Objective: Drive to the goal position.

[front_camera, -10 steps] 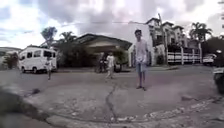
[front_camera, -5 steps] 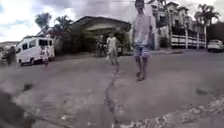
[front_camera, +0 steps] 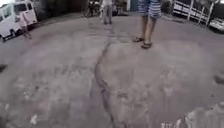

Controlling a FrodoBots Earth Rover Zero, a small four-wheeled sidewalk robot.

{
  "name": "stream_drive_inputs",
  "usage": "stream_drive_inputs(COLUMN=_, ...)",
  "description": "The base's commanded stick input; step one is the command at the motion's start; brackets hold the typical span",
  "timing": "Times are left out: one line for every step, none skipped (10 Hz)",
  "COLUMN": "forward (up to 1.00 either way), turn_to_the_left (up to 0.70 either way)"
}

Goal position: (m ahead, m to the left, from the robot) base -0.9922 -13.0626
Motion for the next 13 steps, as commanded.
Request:
stream_drive_inputs(forward=0.7, turn_to_the_left=0.0)
stream_drive_inputs(forward=0.7, turn_to_the_left=-0.08)
stream_drive_inputs(forward=0.7, turn_to_the_left=-0.25)
stream_drive_inputs(forward=0.7, turn_to_the_left=-0.35)
stream_drive_inputs(forward=0.7, turn_to_the_left=-0.35)
stream_drive_inputs(forward=0.7, turn_to_the_left=-0.35)
stream_drive_inputs(forward=0.7, turn_to_the_left=-0.35)
stream_drive_inputs(forward=0.7, turn_to_the_left=-0.35)
stream_drive_inputs(forward=0.56, turn_to_the_left=-0.52)
stream_drive_inputs(forward=0.37, turn_to_the_left=-0.74)
stream_drive_inputs(forward=0.37, turn_to_the_left=-0.74)
stream_drive_inputs(forward=0.37, turn_to_the_left=-0.74)
stream_drive_inputs(forward=0.37, turn_to_the_left=-0.73)
